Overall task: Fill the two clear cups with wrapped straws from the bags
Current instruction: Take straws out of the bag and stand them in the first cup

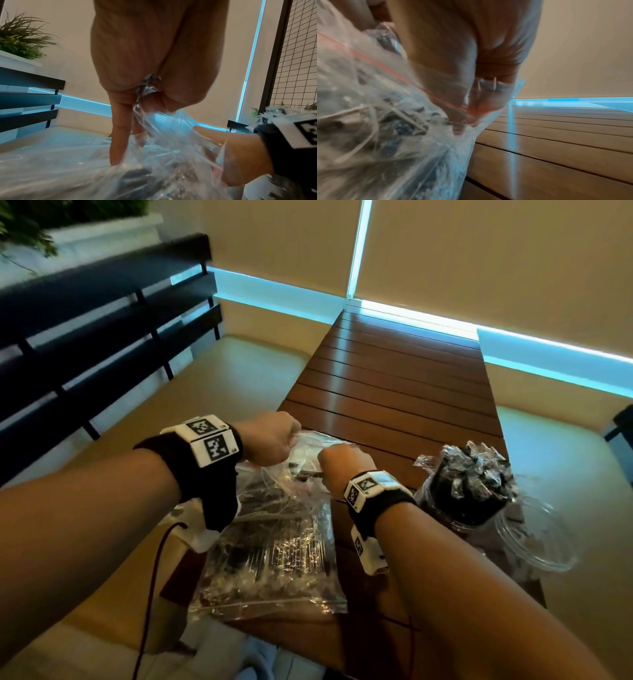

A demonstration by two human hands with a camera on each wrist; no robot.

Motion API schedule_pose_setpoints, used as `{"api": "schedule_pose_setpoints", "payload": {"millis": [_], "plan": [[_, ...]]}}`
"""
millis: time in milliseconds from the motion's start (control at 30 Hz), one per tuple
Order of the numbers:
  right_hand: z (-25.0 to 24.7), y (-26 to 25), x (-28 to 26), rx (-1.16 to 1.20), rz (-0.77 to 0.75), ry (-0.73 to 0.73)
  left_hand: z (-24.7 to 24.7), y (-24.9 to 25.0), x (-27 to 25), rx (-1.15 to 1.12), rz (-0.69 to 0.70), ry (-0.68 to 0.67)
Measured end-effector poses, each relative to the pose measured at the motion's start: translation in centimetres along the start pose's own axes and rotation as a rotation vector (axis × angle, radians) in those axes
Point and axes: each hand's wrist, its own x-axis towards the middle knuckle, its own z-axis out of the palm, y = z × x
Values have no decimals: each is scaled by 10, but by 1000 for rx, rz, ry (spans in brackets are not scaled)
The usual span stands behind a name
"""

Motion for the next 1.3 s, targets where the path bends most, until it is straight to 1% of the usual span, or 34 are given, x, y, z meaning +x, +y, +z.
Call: {"api": "schedule_pose_setpoints", "payload": {"millis": [67, 133, 200, 267, 300, 333, 433, 467, 500, 567, 633, 667, 767, 833, 933, 967, 1033, 1100, 1133, 1200, 1267, 1300], "plan": [[-1, 0, 1, 95, 9, 72, -2, -1, -1, -36, 0, -1], [-7, -1, 5, 261, -4, 153, -4, -2, -4, -66, 2, -7], [-16, -5, 9, 396, 6, 204, -6, -3, -7, -95, -1, -3], [-21, -8, 11, 420, 43, 229, -9, -6, -9, -116, -20, 6], [-24, -10, 11, 425, 50, 212, -11, -7, -10, -122, -32, 11], [-27, -11, 11, 444, 52, 160, -13, -9, -12, -130, -40, 17], [-37, -12, 3, 517, 35, -114, -18, -14, -16, -144, -38, 23], [-37, -13, 1, 508, 46, -169, -19, -16, -17, -145, -32, 24], [-36, -13, 0, 521, 57, -183, -18, -17, -17, -146, -26, 26], [-34, -16, -1, 520, 68, -164, -17, -19, -18, -149, -12, 28], [-33, -18, 0, 422, 46, -165, -17, -19, -19, -146, -2, 28], [-33, -18, 0, 410, 53, -158, -18, -20, -20, -144, -4, 26], [-32, -19, 1, 444, 85, -102, -17, -25, -24, -158, -15, 15], [-31, -22, 1, 464, 98, -113, -17, -27, -27, -164, -13, 11], [-32, -23, 2, 552, 163, -76, -20, -26, -29, -172, -15, 8], [-34, -23, 0, 550, 149, -58, -21, -24, -30, -177, -10, 6], [-35, -22, -1, 595, 171, -84, -24, -21, -30, -175, -6, 8], [-30, -20, -3, 669, 130, -82, -23, -20, -30, -177, -2, 4], [-28, -20, -2, 645, 81, -58, -23, -20, -30, -179, 1, 0], [-26, -22, 0, 610, 54, -52, -23, -20, -32, -175, 9, -19], [-25, -26, -3, 569, -2, -8, -23, -20, -32, -159, 24, -26], [-23, -28, -5, 602, -36, 5, -23, -21, -33, -149, 31, -26]]}}
